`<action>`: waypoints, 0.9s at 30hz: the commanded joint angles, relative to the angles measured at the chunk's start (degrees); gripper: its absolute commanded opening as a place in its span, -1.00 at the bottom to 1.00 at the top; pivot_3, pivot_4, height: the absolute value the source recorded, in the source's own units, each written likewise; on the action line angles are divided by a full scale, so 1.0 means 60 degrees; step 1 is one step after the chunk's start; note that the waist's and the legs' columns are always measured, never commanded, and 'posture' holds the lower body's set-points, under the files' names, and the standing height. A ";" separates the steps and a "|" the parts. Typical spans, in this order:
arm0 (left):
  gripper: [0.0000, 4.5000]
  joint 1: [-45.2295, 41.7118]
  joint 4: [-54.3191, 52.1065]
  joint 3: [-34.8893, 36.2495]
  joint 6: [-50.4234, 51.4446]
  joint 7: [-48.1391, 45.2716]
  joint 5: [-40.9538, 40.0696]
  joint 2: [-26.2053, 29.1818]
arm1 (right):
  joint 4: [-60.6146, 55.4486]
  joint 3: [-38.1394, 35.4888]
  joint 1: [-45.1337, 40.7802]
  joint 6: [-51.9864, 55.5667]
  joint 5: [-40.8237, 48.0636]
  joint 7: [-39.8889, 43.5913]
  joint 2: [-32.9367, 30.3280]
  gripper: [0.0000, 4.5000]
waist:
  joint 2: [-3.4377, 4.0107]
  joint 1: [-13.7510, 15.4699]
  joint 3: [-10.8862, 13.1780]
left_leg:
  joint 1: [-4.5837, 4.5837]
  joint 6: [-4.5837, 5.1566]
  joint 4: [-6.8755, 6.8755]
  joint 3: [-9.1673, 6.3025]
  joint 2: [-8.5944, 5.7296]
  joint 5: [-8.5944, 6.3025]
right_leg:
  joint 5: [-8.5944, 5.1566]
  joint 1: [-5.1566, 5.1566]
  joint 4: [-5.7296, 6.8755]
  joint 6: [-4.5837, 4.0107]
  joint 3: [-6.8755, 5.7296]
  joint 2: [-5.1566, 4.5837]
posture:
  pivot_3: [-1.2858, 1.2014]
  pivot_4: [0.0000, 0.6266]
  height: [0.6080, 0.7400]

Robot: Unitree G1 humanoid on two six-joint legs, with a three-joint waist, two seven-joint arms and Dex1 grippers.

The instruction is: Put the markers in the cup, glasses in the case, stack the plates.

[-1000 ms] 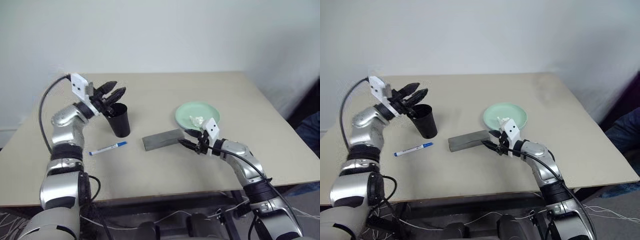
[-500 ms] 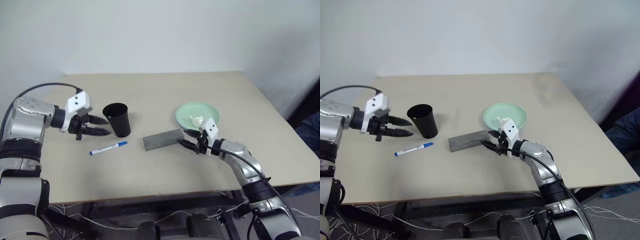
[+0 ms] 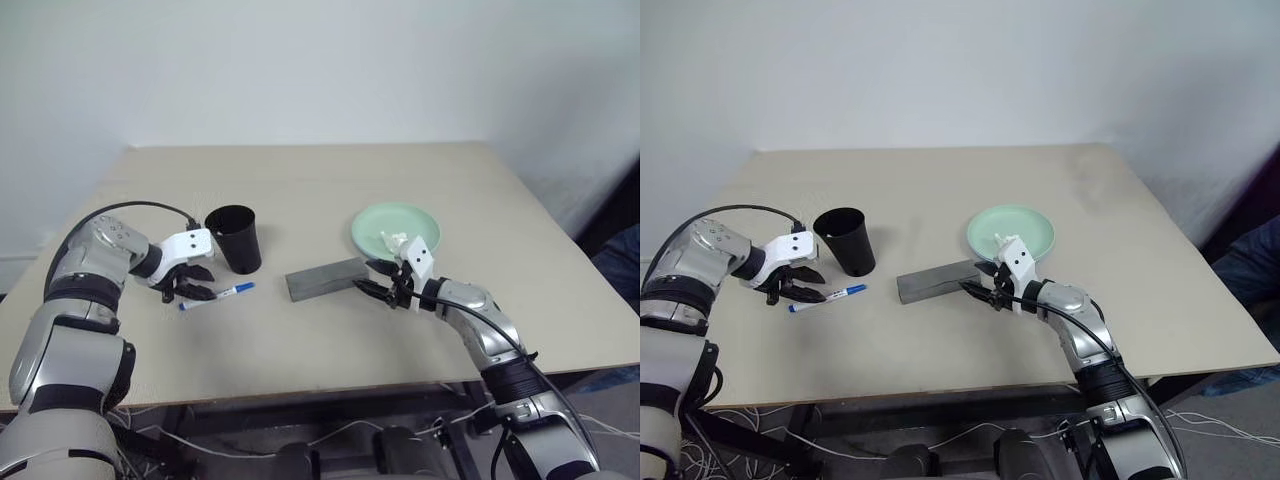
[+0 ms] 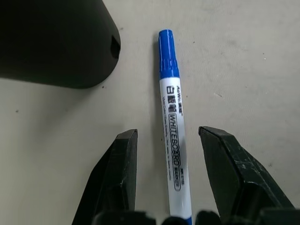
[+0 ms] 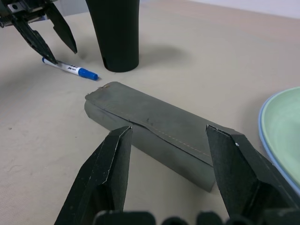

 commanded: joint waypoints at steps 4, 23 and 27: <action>-0.05 -0.0436 0.0608 -0.0164 -0.0464 0.0079 0.0534 -0.0341 | -0.0383 -0.0152 -0.0159 -0.0113 0.0052 0.0001 -0.0067 0.22 | -0.0001 0.0003 -0.0001 | -0.0001 0.0000 0.0002 0.0002 -0.0001 0.0000 | 0.0001 0.0001 0.0002 0.0001 0.0002 0.0000 | 0.03 -1.00 0.95; -0.97 0.0226 -0.1360 0.1486 0.0025 -0.2143 -0.2981 -0.0485 | -0.0433 -0.0162 -0.0090 -0.0079 0.0053 -0.0030 -0.0060 0.22 | -0.0003 0.0004 -0.0001 | -0.0010 0.0001 0.0010 -0.0001 -0.0001 0.0000 | 0.0001 0.0001 0.0000 0.0001 0.0004 -0.0004 | 0.03 -1.00 0.95; -0.97 0.0843 -0.3553 0.2553 0.1815 -0.2169 -0.5370 -0.0586 | -0.0440 -0.0092 -0.0082 -0.0061 0.0039 0.0034 -0.0038 0.22 | -0.0002 -0.0013 -0.0001 | -0.0023 0.0002 0.0009 0.0002 0.0004 -0.0001 | 0.0002 -0.0020 0.0008 0.0003 0.0010 -0.0007 | 0.03 -1.00 0.95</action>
